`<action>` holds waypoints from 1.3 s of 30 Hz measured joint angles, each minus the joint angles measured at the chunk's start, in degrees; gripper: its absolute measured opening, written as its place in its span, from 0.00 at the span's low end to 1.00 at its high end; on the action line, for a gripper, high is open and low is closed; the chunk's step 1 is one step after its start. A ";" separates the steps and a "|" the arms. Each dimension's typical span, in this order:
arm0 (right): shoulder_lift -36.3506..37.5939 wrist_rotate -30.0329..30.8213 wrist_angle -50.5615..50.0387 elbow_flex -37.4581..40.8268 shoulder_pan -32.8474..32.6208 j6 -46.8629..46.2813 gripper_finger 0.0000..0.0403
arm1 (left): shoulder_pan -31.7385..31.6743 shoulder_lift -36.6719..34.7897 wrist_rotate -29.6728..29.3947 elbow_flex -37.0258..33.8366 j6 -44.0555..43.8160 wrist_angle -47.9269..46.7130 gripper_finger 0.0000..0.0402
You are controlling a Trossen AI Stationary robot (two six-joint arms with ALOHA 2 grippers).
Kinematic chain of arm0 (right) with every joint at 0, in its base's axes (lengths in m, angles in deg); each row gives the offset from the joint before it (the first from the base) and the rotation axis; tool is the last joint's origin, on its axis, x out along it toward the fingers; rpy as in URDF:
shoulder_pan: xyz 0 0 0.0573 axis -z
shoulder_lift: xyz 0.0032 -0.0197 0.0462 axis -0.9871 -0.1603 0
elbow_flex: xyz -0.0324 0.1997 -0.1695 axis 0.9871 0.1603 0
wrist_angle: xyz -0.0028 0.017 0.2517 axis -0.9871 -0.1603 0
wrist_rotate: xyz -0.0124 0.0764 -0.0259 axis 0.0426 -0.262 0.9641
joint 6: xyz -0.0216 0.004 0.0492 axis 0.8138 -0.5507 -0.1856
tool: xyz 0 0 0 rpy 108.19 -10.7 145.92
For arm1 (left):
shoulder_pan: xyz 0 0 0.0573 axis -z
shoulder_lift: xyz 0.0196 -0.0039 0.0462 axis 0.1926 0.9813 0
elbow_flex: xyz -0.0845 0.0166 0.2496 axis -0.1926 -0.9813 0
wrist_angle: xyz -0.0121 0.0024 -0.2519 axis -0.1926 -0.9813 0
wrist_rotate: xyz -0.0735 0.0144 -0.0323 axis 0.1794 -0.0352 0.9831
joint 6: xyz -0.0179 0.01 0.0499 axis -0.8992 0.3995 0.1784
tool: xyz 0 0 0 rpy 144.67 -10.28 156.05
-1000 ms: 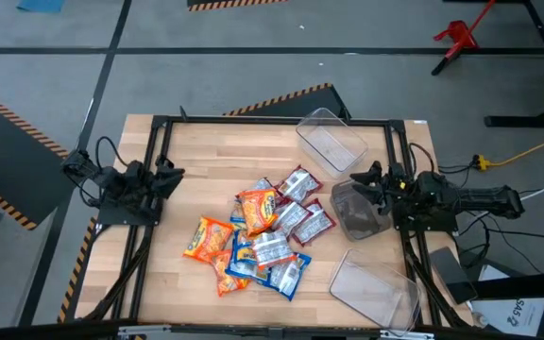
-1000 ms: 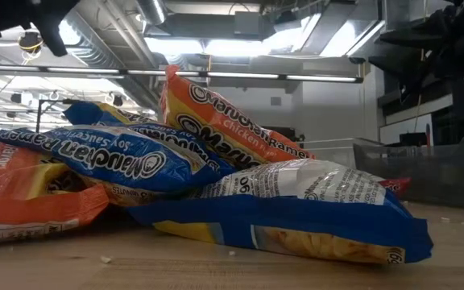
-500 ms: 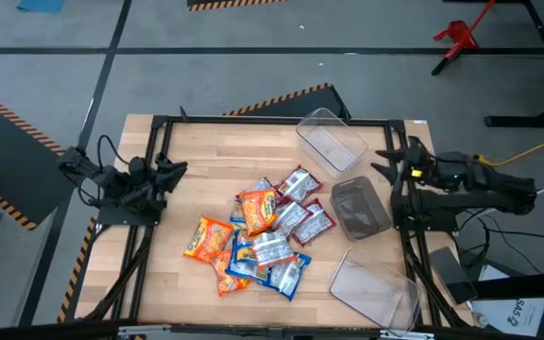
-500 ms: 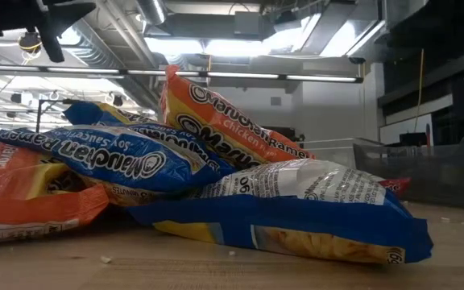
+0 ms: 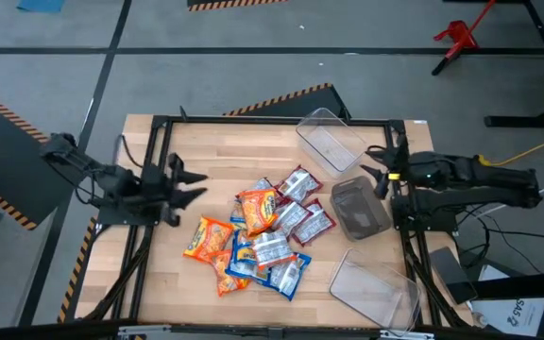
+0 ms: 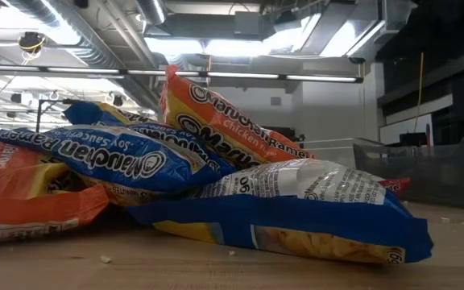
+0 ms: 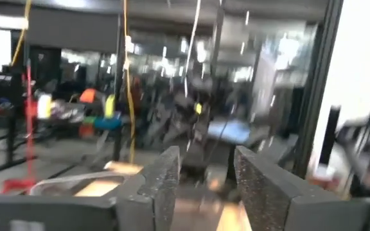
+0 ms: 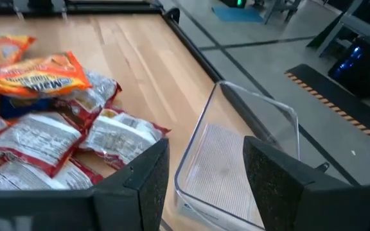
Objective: Sort Maruchan noodles
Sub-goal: Put the orange bag into the bottom transparent bin
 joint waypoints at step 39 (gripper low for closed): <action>-8.86 -5.06 -0.68 0.02 0.00 -7.14 0.50 | -6.66 28.50 25.06 17.25 -75.11 -77.10 0.54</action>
